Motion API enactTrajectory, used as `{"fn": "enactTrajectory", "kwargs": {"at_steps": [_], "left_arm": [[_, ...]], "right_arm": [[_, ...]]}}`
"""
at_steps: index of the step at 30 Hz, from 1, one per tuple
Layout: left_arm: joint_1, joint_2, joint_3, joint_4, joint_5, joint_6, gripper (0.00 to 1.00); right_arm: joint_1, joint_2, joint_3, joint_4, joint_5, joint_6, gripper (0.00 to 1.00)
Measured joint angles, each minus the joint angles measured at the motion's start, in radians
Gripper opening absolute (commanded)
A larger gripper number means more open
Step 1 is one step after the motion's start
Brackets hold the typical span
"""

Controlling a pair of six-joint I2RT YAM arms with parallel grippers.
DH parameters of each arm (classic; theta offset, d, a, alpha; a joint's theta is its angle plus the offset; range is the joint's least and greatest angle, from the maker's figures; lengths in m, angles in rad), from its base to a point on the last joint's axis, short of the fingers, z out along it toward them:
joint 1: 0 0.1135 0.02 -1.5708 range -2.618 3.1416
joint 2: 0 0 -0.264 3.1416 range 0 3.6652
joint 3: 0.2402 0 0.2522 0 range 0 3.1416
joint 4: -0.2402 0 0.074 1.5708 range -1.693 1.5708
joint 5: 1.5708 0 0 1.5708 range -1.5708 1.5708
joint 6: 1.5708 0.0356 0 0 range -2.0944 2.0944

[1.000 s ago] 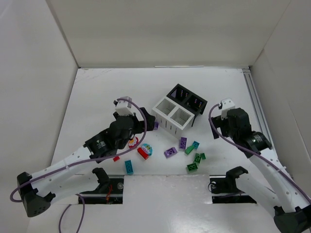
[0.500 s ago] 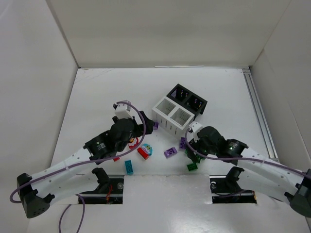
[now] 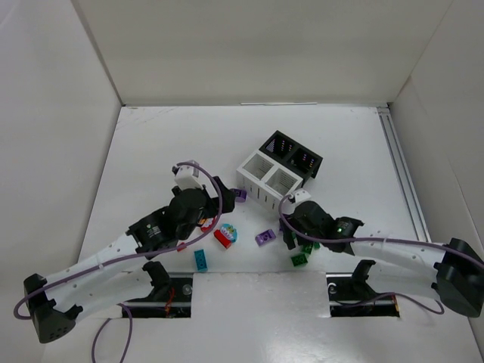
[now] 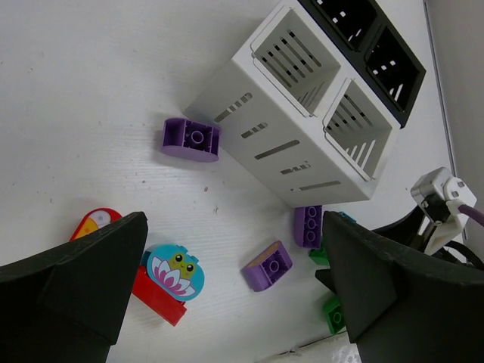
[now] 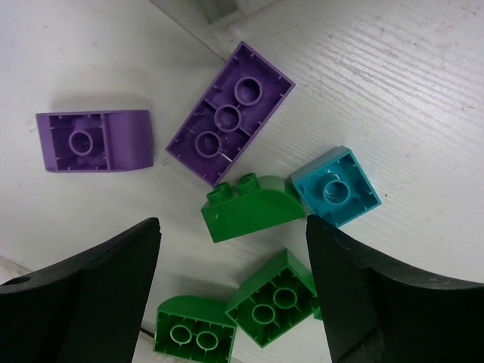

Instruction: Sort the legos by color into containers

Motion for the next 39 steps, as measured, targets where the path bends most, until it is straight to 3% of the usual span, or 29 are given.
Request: {"fn": "enactTrajectory", "kwargs": {"at_steps": [7,15,21,26,33,39], "left_arm": [[0.0,-0.002,-0.014,-0.016,0.0,-0.015,1.0],[0.0,-0.003,-0.016,-0.023,0.0,-0.03,1.0],[0.0,-0.025,-0.027,-0.033,0.0,-0.033,1.0],[0.0,-0.048,-0.028,-0.034,0.002,-0.033,1.0],[0.0,-0.074,-0.029,-0.032,0.035,-0.024,1.0],[0.0,-0.078,-0.051,-0.021,0.072,-0.005,1.0]], "right_arm": [[0.002,0.079,-0.006,0.042,0.057,0.047,0.78],[0.002,0.166,0.005,0.077,0.116,0.072,0.4],[0.002,0.151,0.006,0.065,0.119,0.074,0.25],[0.004,0.057,0.048,-0.027,0.116,0.031,0.27],[0.008,-0.131,0.235,-0.105,0.121,-0.158,0.31],[0.008,-0.024,0.448,-0.079,0.152,-0.356,0.33]]}}
